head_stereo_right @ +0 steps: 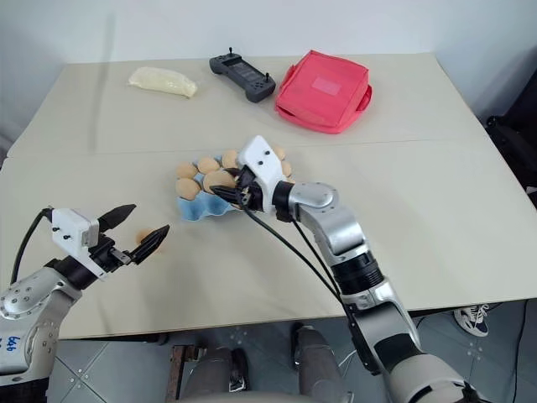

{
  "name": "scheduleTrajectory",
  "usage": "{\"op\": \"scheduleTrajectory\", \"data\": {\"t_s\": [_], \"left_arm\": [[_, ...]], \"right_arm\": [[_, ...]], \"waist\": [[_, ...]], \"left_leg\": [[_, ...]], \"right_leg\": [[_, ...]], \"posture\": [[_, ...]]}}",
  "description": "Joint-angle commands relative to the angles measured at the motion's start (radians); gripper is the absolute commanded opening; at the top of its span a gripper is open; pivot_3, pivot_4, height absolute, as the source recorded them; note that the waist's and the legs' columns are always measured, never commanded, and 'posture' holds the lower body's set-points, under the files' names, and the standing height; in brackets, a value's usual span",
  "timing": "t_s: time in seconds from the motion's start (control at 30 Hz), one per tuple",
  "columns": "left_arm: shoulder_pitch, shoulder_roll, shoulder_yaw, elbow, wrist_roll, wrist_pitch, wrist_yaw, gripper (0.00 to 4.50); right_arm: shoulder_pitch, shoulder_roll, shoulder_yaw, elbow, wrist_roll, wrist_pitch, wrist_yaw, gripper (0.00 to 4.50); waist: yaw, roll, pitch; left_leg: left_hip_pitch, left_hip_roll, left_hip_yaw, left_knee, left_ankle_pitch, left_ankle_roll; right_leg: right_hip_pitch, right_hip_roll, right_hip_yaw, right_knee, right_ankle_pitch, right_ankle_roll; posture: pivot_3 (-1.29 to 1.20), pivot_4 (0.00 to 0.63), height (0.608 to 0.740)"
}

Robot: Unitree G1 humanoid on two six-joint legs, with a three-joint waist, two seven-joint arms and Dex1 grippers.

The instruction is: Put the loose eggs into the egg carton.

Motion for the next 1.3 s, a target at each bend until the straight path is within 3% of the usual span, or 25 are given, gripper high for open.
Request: {"op": "scheduleTrajectory", "data": {"t_s": [0.03, 0.23, 0.5, 0.73, 0.9, 1.3], "left_arm": [[0.01, -0.001, 0.026, -0.029, 0.003, -0.021, 0.009, 4.5], [0.009, -0.004, 0.023, -0.028, 0.007, -0.027, 0.017, 4.5], [0.004, -0.007, 0.021, -0.022, 0.009, -0.033, 0.028, 4.5], [0.002, -0.02, 0.035, -0.028, 0.015, -0.03, 0.068, 4.5], [0.05, -0.037, 0.098, -0.066, -0.005, -0.02, 0.113, 4.5], [0.35, -0.087, 0.257, -0.196, -0.082, -0.005, 0.071, 4.5]], "right_arm": [[-0.045, 0.043, 0.007, 0.051, -0.03, -0.062, -0.024, 1.58], [-0.079, 0.112, 0.013, 0.161, -0.077, -0.131, -0.066, 1.58], [-0.072, 0.135, 0.003, 0.145, -0.063, -0.146, -0.041, 4.32], [-0.019, 0.037, -0.055, -0.02, 0.0, -0.119, 0.033, 4.32], [0.084, -0.16, -0.118, -0.155, 0.065, -0.146, 0.18, 4.32], [0.245, -0.516, -0.23, -0.142, 0.2, -0.195, 0.553, 4.32]], "waist": [[0.0, 0.0, 0.0], [-0.004, 0.0, 0.0], [-0.004, 0.0, 0.0], [-0.001, 0.0, 0.0], [0.003, 0.0, 0.0], [0.0, -0.001, 0.0]], "left_leg": [[0.0, 0.0, 0.0, 0.0, 0.0, 0.0], [0.0, 0.001, 0.0, 0.0, 0.0, -0.001], [0.0, 0.002, 0.0, 0.0, 0.0, -0.003], [0.0, 0.002, -0.001, -0.001, 0.0, -0.003], [-0.001, 0.001, -0.001, -0.001, -0.001, -0.001], [0.002, 0.002, 0.0, -0.001, -0.002, -0.001]], "right_leg": [[0.0, 0.0, 0.0, 0.0, 0.0, 0.0], [0.0, -0.001, 0.0, 0.0, 0.0, 0.0], [0.0, -0.001, 0.0, 0.0, 0.0, -0.001], [0.0, -0.002, 0.0, 0.0, 0.0, -0.001], [0.0, -0.002, -0.001, -0.002, 0.0, -0.001], [0.001, 0.0, -0.001, -0.003, -0.002, -0.002]], "posture": [[0.0, 0.15, 0.74], [0.0, 0.15, 0.74], [0.0, 0.15, 0.74], [0.0, 0.15, 0.74], [0.0, 0.15, 0.74], [0.0, 0.15, 0.74]]}}
